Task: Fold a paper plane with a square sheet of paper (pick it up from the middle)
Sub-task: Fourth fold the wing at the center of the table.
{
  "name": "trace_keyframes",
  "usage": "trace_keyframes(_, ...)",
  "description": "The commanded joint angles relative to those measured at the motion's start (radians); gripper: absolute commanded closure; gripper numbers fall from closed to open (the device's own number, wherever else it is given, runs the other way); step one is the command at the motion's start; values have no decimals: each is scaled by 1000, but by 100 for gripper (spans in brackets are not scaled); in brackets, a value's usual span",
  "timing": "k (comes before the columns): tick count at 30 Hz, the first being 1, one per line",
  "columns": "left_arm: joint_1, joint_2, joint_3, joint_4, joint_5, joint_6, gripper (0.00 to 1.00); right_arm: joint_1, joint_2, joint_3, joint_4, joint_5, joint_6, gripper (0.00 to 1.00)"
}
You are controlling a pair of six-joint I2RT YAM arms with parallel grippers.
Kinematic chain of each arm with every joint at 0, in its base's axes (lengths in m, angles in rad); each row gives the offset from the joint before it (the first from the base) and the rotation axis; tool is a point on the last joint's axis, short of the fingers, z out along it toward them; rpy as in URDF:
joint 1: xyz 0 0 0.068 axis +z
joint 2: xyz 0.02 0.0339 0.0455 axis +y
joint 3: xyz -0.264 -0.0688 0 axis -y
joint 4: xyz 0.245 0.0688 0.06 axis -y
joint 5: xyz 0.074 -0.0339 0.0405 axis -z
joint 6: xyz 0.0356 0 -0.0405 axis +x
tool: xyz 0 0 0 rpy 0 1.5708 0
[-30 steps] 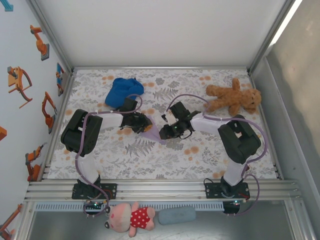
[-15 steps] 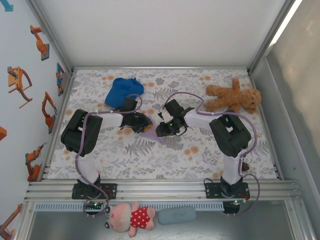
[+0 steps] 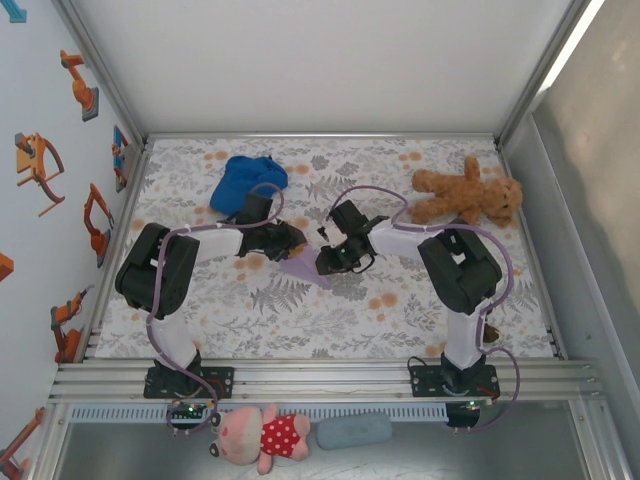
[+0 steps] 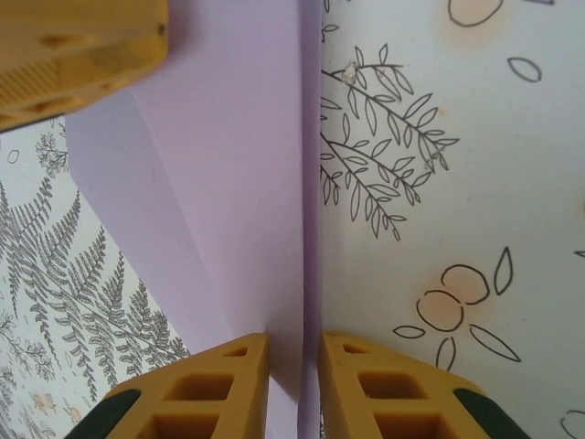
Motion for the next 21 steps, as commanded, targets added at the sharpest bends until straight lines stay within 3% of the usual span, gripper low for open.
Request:
trace_keyframes(1, 12, -8, -16, 30, 20, 34, 75, 6, 38, -34, -39, 39, -2, 80)
trace_keyframes(21, 21, 76, -2, 50, 36, 32, 76, 6, 64, -41, -53, 47, -3, 84)
